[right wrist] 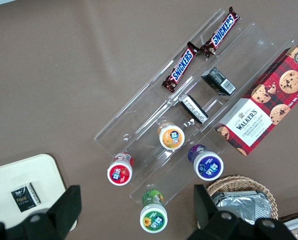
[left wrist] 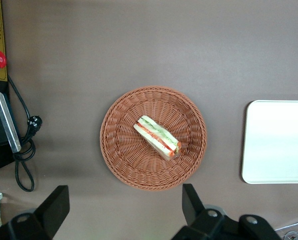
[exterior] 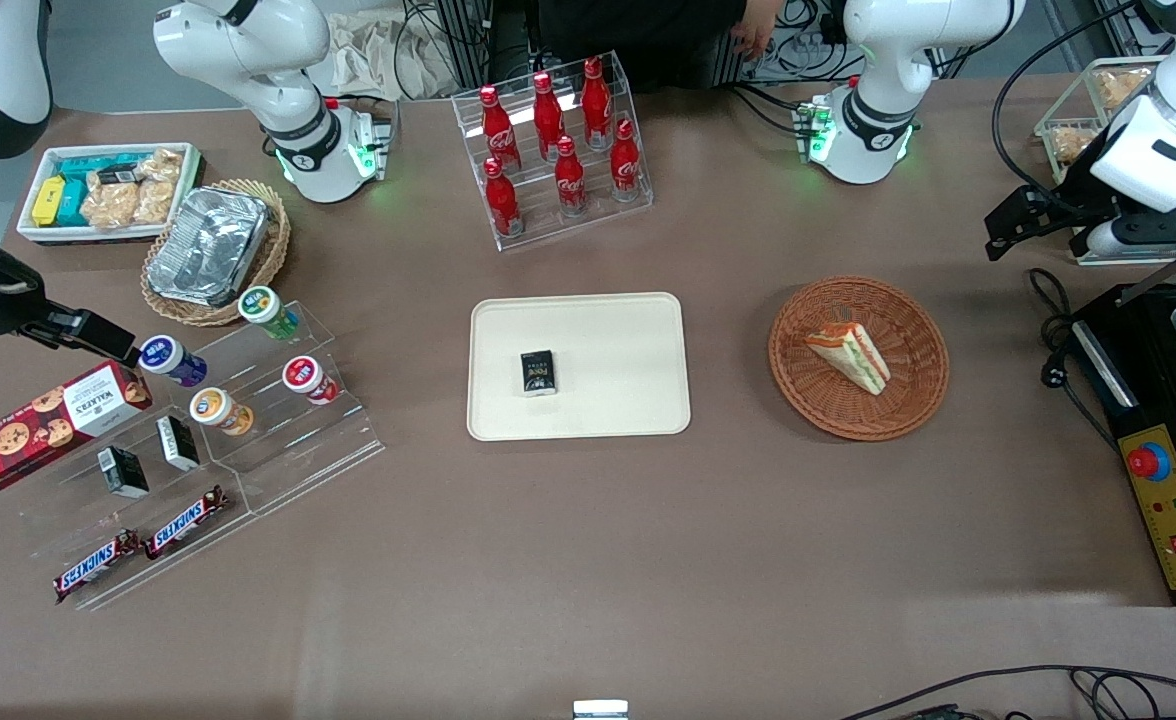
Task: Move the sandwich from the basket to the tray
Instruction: 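Move the left gripper over the wrapped sandwich in the wicker basket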
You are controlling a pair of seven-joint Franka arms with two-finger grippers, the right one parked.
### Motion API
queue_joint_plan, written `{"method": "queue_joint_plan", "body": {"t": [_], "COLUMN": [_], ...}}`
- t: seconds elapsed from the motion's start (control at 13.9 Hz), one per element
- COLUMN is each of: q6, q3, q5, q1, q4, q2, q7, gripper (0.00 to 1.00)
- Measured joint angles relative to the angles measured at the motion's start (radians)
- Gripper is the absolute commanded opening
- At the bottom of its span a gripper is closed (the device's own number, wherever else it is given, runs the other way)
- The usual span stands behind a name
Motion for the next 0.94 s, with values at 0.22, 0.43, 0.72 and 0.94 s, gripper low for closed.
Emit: {"method": "queue_joint_plan", "body": {"t": [0.22,0.43,0.72,0.94], "q6": [0.000,0.000,0.000,-0.003], "q3": [0.000,-0.001,-0.002,-0.002], "q5": [0.000,0.000,0.000,0.000], "q1": [0.000,0.000,0.000,0.000], "q4": [0.000,0.000,0.000,0.000], "q2": [0.000,0.000,0.000,0.000], "q7": [0.001,0.001,0.001,-0.023], "gripper": [1.00,1.00,1.00,1.00]}}
